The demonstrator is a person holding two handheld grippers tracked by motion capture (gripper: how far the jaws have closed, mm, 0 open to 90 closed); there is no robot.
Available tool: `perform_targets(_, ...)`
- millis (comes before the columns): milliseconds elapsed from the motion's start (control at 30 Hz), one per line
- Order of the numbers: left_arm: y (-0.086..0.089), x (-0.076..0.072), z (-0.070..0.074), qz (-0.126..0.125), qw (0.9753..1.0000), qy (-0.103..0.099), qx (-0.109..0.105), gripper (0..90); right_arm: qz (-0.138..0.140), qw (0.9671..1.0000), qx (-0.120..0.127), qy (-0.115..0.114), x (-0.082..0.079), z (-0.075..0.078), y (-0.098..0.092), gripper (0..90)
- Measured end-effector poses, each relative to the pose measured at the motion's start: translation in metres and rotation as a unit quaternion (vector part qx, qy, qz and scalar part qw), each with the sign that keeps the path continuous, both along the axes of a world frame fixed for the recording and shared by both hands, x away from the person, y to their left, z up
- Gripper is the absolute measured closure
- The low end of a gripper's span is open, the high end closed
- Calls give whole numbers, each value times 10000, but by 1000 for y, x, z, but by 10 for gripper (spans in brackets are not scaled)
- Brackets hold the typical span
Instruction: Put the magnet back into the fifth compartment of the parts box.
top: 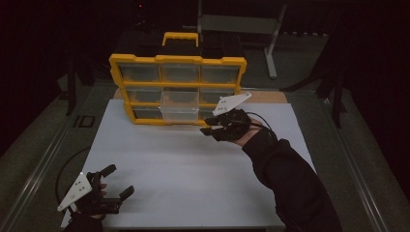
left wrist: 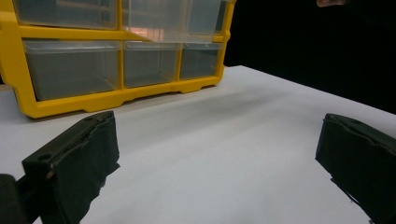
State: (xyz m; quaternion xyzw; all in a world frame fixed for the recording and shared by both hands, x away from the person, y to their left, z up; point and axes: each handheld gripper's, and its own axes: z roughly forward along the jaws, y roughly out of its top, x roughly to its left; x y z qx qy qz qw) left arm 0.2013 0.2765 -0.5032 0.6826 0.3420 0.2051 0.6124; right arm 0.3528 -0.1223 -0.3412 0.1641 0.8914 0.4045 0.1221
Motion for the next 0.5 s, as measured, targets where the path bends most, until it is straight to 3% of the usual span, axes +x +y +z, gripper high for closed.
perform_targets(500, 0, 0, 0, 1, 10000, -16, 26, 0, -90, 10000, 8, -18, 21, 13, 9, 639)
